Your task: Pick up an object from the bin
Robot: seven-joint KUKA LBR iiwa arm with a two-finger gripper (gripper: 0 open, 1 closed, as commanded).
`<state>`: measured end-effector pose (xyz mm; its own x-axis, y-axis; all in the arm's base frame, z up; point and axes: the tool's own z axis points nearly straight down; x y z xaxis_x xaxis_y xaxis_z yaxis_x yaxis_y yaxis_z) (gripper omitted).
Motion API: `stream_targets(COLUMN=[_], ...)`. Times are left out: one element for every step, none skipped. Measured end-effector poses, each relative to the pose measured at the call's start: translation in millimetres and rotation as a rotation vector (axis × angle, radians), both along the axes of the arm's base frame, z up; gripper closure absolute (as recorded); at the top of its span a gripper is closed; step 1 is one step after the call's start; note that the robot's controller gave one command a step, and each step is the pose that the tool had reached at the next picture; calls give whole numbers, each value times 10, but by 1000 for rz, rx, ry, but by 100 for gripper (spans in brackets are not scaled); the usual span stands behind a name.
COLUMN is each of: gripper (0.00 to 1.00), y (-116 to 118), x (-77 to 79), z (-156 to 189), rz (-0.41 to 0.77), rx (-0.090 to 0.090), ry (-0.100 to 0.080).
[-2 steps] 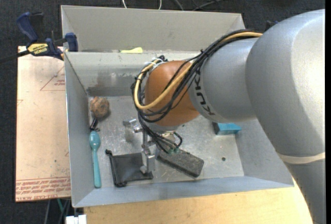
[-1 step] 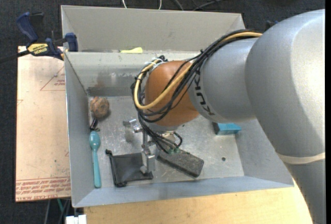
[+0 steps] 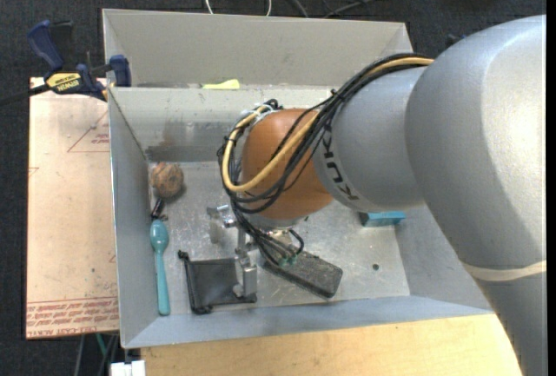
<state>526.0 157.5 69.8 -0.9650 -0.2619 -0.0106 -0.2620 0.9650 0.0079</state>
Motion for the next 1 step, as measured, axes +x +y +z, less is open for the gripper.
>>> stream_targets(gripper=[0], y=[-9], x=[-37], z=[-2], rz=[-13], rx=[1], ry=[1])
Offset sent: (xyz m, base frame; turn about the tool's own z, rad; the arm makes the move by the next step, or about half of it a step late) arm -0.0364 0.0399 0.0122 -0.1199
